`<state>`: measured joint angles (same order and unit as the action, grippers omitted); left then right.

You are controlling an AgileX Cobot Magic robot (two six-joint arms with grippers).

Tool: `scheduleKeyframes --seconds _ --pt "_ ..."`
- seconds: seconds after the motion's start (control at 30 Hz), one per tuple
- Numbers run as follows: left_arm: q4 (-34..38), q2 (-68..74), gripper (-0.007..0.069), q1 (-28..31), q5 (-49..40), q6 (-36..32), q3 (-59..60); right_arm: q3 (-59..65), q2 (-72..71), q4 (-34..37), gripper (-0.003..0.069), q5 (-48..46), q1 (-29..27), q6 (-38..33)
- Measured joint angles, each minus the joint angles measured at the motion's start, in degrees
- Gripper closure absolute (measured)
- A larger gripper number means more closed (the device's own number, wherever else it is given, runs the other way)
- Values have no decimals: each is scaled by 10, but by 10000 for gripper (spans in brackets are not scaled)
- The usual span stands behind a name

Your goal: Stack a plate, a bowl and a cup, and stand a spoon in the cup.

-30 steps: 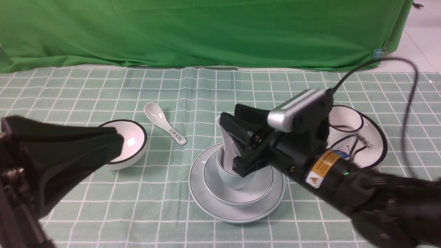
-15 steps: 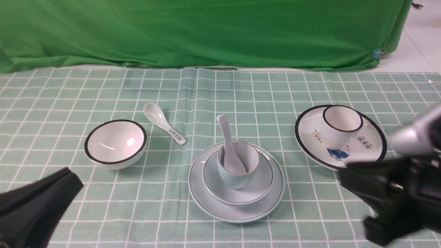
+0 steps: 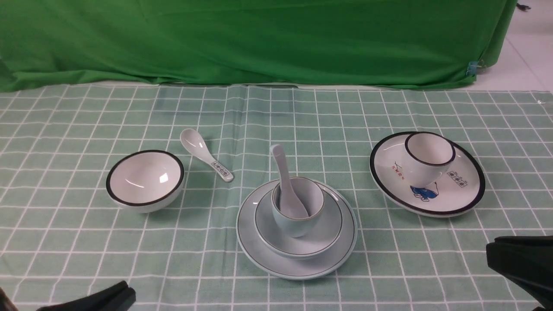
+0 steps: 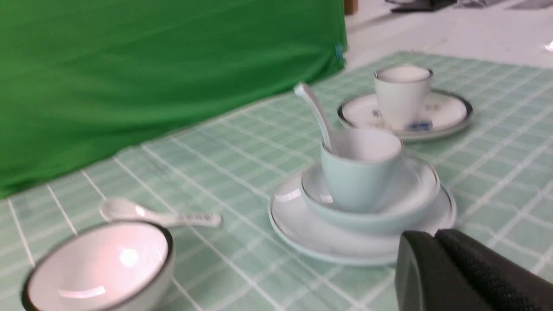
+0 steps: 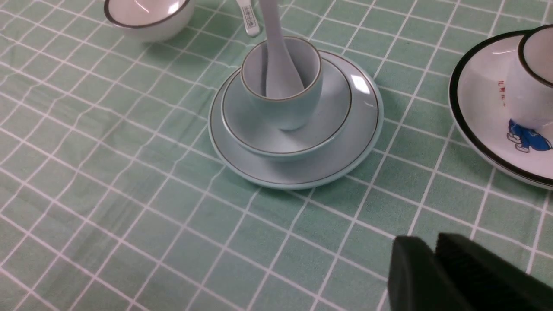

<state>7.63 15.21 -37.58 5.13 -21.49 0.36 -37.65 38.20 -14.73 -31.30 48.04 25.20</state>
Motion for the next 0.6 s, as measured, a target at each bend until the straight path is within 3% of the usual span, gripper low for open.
scheduleKeyframes --seconds 0.13,0.23,0.4,0.6 --pt "-1 0 613 0 -44 0 0 9 -23 -15 574 5 -37 -17" --pt "-1 0 613 0 -55 0 0 66 -70 0 634 66 -152 -84" --pt "-1 0 613 0 -56 0 0 218 -190 60 643 190 -343 -177" --pt "-1 0 613 0 -56 1 0 363 -322 70 643 218 -445 -202"
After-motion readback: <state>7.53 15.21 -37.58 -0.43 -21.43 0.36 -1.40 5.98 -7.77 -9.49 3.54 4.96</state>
